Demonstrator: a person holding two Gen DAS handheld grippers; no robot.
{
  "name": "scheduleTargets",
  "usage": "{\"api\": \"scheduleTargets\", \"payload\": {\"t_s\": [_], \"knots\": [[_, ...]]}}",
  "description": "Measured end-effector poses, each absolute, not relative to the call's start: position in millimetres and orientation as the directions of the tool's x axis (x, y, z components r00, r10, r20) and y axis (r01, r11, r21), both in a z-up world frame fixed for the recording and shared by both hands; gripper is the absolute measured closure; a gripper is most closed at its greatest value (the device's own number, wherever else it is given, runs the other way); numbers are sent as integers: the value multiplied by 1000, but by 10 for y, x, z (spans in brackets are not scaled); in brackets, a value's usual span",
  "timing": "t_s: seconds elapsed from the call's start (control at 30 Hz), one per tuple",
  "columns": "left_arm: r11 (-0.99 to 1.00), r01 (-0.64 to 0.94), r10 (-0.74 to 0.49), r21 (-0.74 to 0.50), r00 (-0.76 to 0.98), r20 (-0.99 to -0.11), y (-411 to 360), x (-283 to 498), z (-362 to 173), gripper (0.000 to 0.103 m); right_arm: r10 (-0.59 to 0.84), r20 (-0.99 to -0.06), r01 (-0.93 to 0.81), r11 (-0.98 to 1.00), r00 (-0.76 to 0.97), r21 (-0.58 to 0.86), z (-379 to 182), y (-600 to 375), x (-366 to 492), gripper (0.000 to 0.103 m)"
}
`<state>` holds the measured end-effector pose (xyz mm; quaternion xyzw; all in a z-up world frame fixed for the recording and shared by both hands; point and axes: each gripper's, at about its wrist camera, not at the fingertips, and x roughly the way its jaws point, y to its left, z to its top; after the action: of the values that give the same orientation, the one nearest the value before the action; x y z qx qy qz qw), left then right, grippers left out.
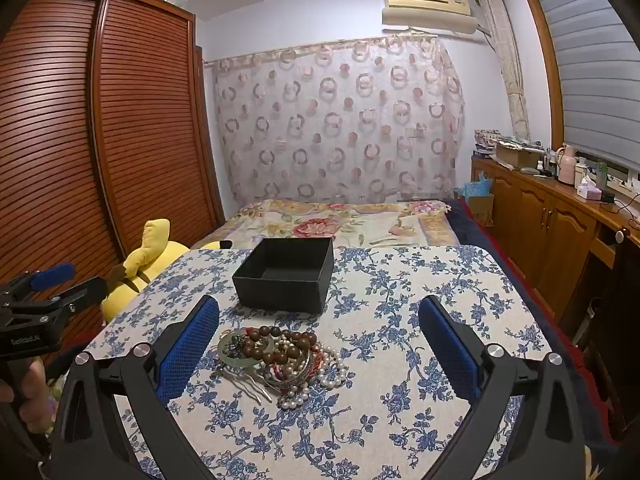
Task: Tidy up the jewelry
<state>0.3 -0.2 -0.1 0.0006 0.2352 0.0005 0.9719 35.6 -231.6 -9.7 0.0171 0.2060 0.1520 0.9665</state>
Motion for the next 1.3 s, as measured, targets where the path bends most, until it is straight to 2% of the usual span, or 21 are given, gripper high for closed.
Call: {"api": "scheduleTargets", "payload": {"t_s": [1.3], "knots": [[1000,-1,-1,-4,892,-452,-15,6,6,6,300,-394,-288,953,869,92,-112,-2266,340,2]]}}
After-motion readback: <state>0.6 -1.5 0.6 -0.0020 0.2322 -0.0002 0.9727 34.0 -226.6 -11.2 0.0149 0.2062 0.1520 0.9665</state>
